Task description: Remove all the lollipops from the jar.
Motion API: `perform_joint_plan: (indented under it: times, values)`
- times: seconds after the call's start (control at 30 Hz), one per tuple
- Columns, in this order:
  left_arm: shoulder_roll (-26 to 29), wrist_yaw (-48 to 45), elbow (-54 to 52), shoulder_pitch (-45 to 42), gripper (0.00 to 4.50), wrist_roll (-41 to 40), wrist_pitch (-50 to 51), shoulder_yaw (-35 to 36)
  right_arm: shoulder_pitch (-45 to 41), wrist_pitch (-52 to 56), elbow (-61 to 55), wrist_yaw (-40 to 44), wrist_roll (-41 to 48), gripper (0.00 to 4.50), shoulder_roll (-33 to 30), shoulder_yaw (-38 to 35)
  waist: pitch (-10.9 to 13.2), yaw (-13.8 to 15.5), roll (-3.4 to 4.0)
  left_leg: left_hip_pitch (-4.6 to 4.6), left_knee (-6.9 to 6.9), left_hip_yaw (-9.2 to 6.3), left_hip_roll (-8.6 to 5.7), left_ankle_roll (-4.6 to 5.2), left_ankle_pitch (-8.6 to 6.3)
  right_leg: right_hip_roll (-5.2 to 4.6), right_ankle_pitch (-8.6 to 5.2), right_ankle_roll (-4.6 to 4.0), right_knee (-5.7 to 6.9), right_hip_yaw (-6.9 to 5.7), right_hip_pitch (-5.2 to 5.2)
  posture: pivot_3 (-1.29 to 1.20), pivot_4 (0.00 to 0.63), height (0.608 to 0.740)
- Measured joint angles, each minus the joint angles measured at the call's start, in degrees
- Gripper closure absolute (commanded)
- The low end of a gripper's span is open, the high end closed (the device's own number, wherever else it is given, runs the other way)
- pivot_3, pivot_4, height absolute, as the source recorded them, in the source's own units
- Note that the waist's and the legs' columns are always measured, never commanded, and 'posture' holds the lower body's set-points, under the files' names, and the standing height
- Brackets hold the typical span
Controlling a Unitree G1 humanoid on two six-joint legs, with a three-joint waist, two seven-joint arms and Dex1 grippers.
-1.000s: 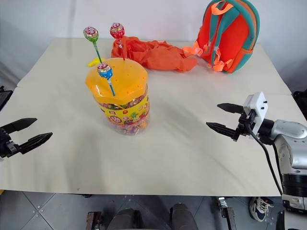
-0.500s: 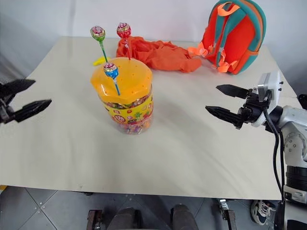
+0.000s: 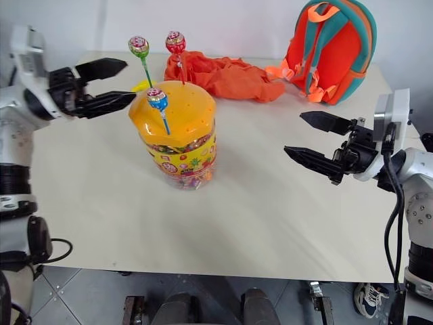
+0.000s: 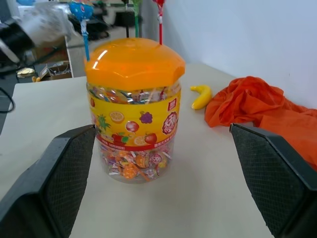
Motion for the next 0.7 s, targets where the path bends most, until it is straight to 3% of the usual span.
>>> perform_joint_plan:
  times: [0.13,0.17,0.27,0.63,0.7]
  values:
    - [-3.31,-1.26,9.66,-6.51,0.01,2.75,-4.69,-0.4,1.65,-0.01,-1.2,-1.57,0.63,0.0,0.02,-1.13,0.01,0.03,-0.01,-0.09,0.1,-0.02,0.04,0.02,-0.01,0.1,0.0,0.0,0.0,0.07,-0.06,0.0,0.15,0.74]
    - [-3.89,-1.35,11.89,-7.74,0.2,3.27,-5.6,-0.35,2.62,-0.01,-1.88,-2.15,0.98,0.0,0.01,-1.74,0.01,0.08,-0.01,-0.09,0.09,-0.02,0.06,0.02,-0.01,0.11,0.0,0.0,0.0,0.08,-0.06,0.0,0.15,0.74]
    - [-4.94,-2.37,15.63,-9.48,0.93,3.73,-6.47,0.26,5.2,0.03,-3.6,-3.41,2.08,0.0,0.01,-3.51,0.01,0.08,-0.01,-0.1,0.09,-0.02,0.08,0.03,-0.02,0.09,0.0,0.0,0.05,0.11,-0.09,0.0,0.15,0.74]
    - [-4.53,-7.17,16.6,-10.72,4.37,4.02,-3.87,0.99,7.66,-0.28,-5.37,-5.67,2.88,0.0,0.01,-5.77,0.01,0.07,-0.02,-0.11,0.11,-0.07,0.12,0.02,-0.01,0.09,0.0,0.0,0.12,0.11,-0.14,0.0,0.15,0.74]
    - [-4.36,-7.46,16.0,-10.73,4.44,4.03,-3.17,0.99,7.64,-0.43,-5.31,-5.67,2.83,0.0,0.01,-5.77,0.01,0.07,-0.02,-0.12,0.1,-0.09,0.13,0.02,-0.01,0.08,0.0,0.0,0.12,0.11,-0.14,0.0,0.15,0.74]
